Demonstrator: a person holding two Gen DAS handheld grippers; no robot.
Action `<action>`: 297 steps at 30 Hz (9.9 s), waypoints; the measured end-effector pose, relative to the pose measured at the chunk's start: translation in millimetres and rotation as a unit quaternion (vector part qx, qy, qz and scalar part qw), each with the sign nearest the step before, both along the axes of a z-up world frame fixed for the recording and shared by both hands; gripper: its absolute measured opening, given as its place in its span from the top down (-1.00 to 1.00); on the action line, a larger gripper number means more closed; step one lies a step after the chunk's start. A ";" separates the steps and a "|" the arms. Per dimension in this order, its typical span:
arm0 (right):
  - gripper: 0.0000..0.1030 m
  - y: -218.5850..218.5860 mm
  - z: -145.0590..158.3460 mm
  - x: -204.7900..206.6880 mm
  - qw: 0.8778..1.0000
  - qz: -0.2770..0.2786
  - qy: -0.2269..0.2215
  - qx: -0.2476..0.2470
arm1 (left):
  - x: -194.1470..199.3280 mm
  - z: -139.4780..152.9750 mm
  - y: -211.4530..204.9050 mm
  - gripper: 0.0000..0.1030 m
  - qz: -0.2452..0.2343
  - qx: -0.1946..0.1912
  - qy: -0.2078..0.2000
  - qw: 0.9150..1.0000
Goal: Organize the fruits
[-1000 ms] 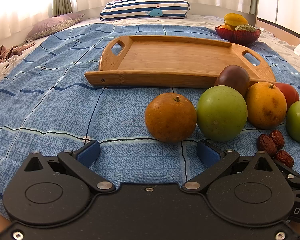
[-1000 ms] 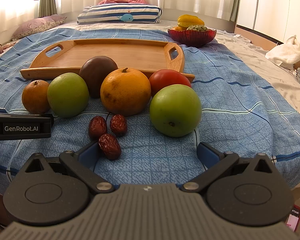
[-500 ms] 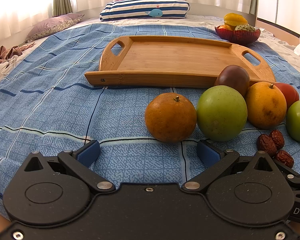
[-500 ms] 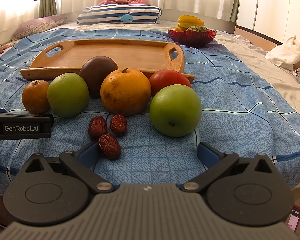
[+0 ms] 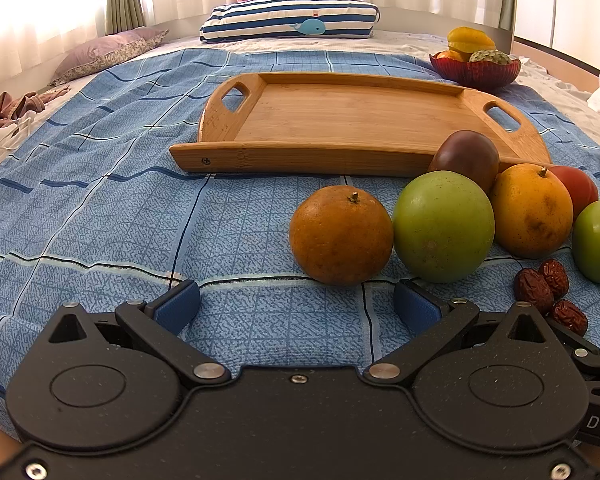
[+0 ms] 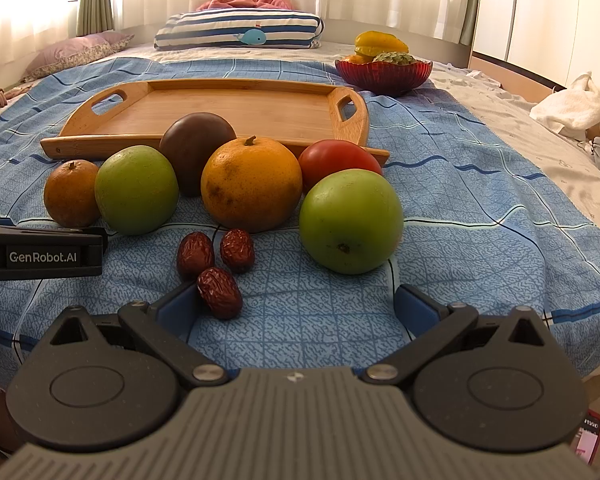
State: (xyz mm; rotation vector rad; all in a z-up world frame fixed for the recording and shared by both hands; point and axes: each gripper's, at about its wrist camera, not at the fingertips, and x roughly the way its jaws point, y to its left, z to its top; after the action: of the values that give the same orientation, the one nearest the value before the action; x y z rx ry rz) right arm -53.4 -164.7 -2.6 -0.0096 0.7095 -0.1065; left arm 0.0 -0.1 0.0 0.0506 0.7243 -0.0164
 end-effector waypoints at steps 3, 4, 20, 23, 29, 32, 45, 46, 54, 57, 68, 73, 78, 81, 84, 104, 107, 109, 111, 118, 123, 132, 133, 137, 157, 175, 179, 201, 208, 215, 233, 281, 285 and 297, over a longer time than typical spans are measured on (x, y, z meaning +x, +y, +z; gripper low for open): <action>-1.00 0.2 -0.1 0.0 1.000 0.000 0.000 0.000 | -0.2 -0.1 0.0 -1.00 0.000 0.000 0.000 1.000; -1.00 0.1 -0.1 -0.2 1.000 0.000 -0.001 -0.001 | -0.2 0.0 0.0 -1.00 0.000 0.000 0.000 1.000; -1.00 0.5 0.1 -0.5 1.000 0.000 -0.001 -0.001 | 0.0 0.0 0.0 -1.00 0.000 0.000 -0.001 1.000; -1.00 0.6 -0.3 -0.9 1.000 0.000 -0.002 -0.001 | -0.2 0.0 0.0 -1.00 0.000 0.000 -0.001 1.000; -1.00 1.0 -0.4 -0.7 1.000 0.000 -0.002 0.000 | -0.2 0.1 -1.0 -1.00 0.000 0.006 -0.004 1.000; -1.00 1.3 -2.3 -0.9 1.000 -0.003 -0.001 0.003 | -1.5 2.8 -5.8 -1.00 0.003 0.007 -0.002 1.000; -1.00 0.6 -2.3 -1.3 1.000 -0.014 -0.012 0.006 | 5.0 1.3 -1.0 -1.00 0.020 -0.002 -0.002 1.000; -1.00 1.0 -2.0 -2.1 1.000 -0.014 -0.014 0.005 | 5.0 0.6 -0.9 -1.00 0.022 -0.003 -0.003 1.000; -1.00 5.1 -2.1 -10.9 0.999 -0.023 -0.040 0.001 | 7.5 3.3 -1.9 -1.00 0.033 -0.007 0.005 0.999; -1.00 3.4 0.5 -13.4 0.999 -0.023 -0.046 0.010 | 6.6 6.7 1.9 -1.00 0.040 -0.020 0.003 0.999; -0.65 18.0 5.0 -33.5 0.997 0.001 -0.080 0.004 | -6.6 26.4 0.0 -0.98 0.028 -0.009 -0.081 0.996; -0.27 22.1 7.5 -37.4 0.996 0.012 -0.091 0.018 | -8.0 26.4 2.7 -0.88 0.015 -0.017 -0.086 0.996; 0.02 28.7 7.5 -39.3 0.995 0.031 -0.094 0.020 | -10.1 22.2 4.5 -0.77 0.012 -0.026 -0.082 0.996; 0.23 31.5 7.8 -38.8 0.995 0.036 -0.092 0.022 | -11.3 21.9 4.7 -0.55 0.006 -0.037 -0.084 0.996; 0.44 32.0 8.4 -39.3 0.994 0.040 -0.091 0.034 | -12.7 23.6 5.8 -0.09 -0.011 -0.065 -0.085 0.994; 0.54 21.0 14.3 -41.7 0.992 0.026 -0.103 0.066 | -32.4 28.7 0.8 0.37 -0.022 -0.062 -0.099 0.993; 0.54 20.1 14.6 -42.0 0.992 0.025 -0.101 0.067 | -30.0 25.7 -2.1 0.25 -0.021 -0.060 -0.100 0.993; 0.54 20.5 14.8 -41.6 0.992 0.025 -0.101 0.066 | -27.7 24.3 -3.2 0.20 -0.020 -0.056 -0.100 0.993; 0.54 20.3 14.8 -41.2 0.993 0.025 -0.100 0.065 | -25.7 22.6 -3.7 0.16 -0.022 -0.059 -0.099 0.993; 0.54 21.1 14.3 -39.3 0.993 0.026 -0.097 0.064 | -8.3 14.9 12.9 -0.23 0.011 -0.110 -0.096 0.989; 0.54 21.4 13.7 -38.0 0.993 0.023 -0.097 0.065 | 1.0 11.8 33.5 0.02 0.024 -0.190 -0.079 0.978; 0.54 18.9 15.0 -34.3 0.993 0.015 -0.099 0.066 | 7.1 12.2 15.1 0.02 0.012 -0.148 -0.095 0.984; 0.54 19.2 16.0 -34.9 0.993 0.015 -0.101 0.067 | 10.2 10.7 17.1 0.02 0.014 -0.161 -0.090 0.983; 0.54 19.2 19.4 -35.9 0.992 0.016 -0.104 0.069 | 22.8 5.4 30.2 0.02 0.027 -0.217 -0.058 0.974; 0.54 -5.8 63.1 -18.2 0.982 0.013 -0.148 0.113 | -6.4 62.7 38.2 0.03 0.018 -0.150 -0.121 0.981; 0.54 -32.7 112.9 64.7 0.974 0.013 -0.173 0.146 | 49.5 103.7 27.1 0.03 -0.010 -0.119 -0.101 0.988; 0.54 -44.2 112.2 87.8 0.976 0.024 -0.145 0.158 | 66.7 108.2 25.6 0.03 -0.011 -0.121 -0.095 0.988; 0.54 -73.2 43.8 188.6 0.978 0.003 0.013 0.208 | 152.4 59.5 12.5 0.03 -0.017 -0.108 -0.009 0.994; 0.53 -73.0 34.5 197.1 0.978 -0.002 0.030 0.206 | 165.2 44.5 11.4 0.03 -0.015 -0.101 0.007 0.995; 0.53 -73.3 31.2 200.0 0.978 -0.008 0.036 0.203 | 167.9 40.7 7.8 0.03 -0.018 -0.095 0.006 0.995; 0.52 -74.1 28.1 202.7 0.978 -0.016 0.045 0.202 | 167.0 39.8 3.5 0.03 -0.022 -0.084 0.000 0.996; -0.73 -53.4 65.8 77.7 0.989 0.024 -0.117 0.086 | 42.5 69.7 1.5 -0.89 -0.093 -0.093 -0.103 0.986; -0.74 -52.4 58.2 64.7 0.990 0.008 -0.116 0.079 | 33.7 64.8 -0.4 -0.89 -0.095 -0.086 -0.105 0.986; -0.76 -43.6 37.6 35.8 0.992 -0.014 -0.112 0.048 | 14.5 45.2 -9.8 -0.90 -0.111 -0.075 -0.102 0.986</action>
State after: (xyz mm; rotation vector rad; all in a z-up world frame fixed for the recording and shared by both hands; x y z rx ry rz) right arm -17.6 -208.3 35.0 0.1024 0.4901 -0.0981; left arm 14.5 -9.8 45.2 -0.0120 0.5086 -0.2751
